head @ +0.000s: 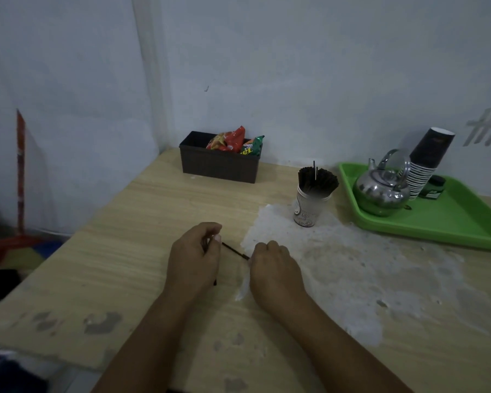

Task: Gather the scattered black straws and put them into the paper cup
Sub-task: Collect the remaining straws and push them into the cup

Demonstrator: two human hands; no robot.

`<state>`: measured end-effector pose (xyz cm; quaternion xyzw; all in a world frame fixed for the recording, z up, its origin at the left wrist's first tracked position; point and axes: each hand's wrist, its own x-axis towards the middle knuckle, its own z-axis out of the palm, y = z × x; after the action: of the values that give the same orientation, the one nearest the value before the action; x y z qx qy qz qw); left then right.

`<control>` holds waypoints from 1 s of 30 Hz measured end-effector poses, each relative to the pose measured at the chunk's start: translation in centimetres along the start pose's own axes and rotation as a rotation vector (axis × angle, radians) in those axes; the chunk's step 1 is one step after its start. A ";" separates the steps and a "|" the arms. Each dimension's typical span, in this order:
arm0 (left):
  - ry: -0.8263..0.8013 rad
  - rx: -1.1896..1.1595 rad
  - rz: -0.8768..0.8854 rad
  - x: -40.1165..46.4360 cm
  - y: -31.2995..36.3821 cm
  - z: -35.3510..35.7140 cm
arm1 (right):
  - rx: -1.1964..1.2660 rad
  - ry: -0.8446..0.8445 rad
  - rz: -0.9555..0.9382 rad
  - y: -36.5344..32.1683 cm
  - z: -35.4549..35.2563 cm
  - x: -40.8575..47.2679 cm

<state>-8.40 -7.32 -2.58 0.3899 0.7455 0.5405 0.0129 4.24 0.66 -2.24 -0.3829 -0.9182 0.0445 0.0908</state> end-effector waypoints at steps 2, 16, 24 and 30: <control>0.009 -0.010 -0.034 0.1 -0.1 -0.1 | -0.011 -0.042 0.004 0.0 -0.1 0.2; 0.096 0.565 -0.274 0.0 -0.1 -1.8 | 1.276 0.276 0.091 2.0 -1.6 2.1; 0.013 0.810 -0.272 -1.5 -0.1 -2.2 | 1.433 0.204 0.229 1.9 -0.2 2.1; -0.068 0.758 -0.162 -1.6 0.1 -1.2 | 1.588 0.164 0.417 1.9 -1.0 3.2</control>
<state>-7.77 -9.18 -2.66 0.3246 0.9198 0.2108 -0.0650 3.55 4.29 -1.09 -0.3692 -0.5138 0.6683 0.3912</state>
